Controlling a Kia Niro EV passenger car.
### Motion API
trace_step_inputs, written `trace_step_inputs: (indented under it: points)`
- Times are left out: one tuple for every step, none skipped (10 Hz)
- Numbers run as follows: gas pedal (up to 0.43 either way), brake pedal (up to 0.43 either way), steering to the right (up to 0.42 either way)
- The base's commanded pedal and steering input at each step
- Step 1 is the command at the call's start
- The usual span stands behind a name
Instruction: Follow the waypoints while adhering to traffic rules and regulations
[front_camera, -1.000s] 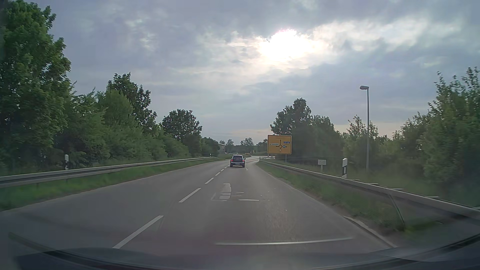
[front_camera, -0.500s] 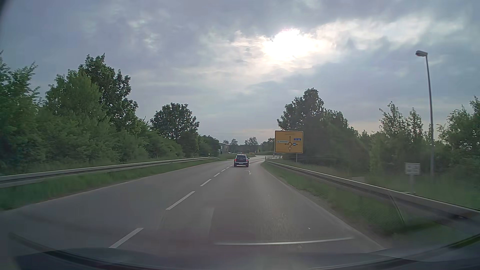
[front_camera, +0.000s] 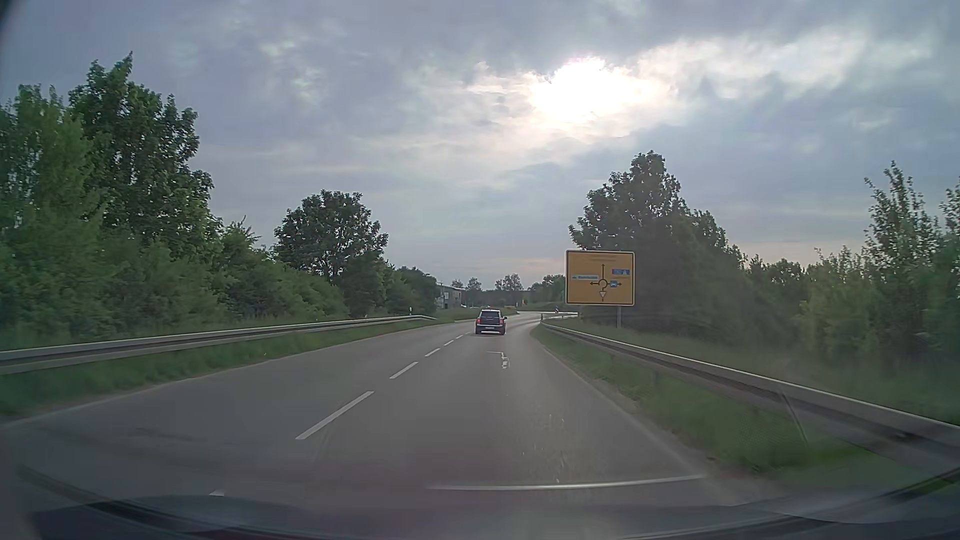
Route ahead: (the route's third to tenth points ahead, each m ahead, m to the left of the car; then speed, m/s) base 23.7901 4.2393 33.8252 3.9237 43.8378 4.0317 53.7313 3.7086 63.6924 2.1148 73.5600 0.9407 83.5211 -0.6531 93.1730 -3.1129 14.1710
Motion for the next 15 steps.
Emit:
trace_step_inputs:
  points:
    - [0.067,0.000,-0.003]
    - [0.067,0.000,-0.003]
    - [0.067,0.000,-0.003]
    - [0.067,0.000,-0.002]
    - [0.067,0.000,-0.002]
    - [0.067,0.000,-0.002]
    - [0.067,0.000,-0.001]
    - [0.067,0.000,0.000]
    - [0.059,0.000,0.002]
    - [0.059,0.000,0.003]
    - [0.059,0.000,0.003]
    - [0.059,0.000,0.003]
    - [0.059,0.000,0.004]
    - [0.059,0.000,0.005]
    - [0.059,0.000,0.006]
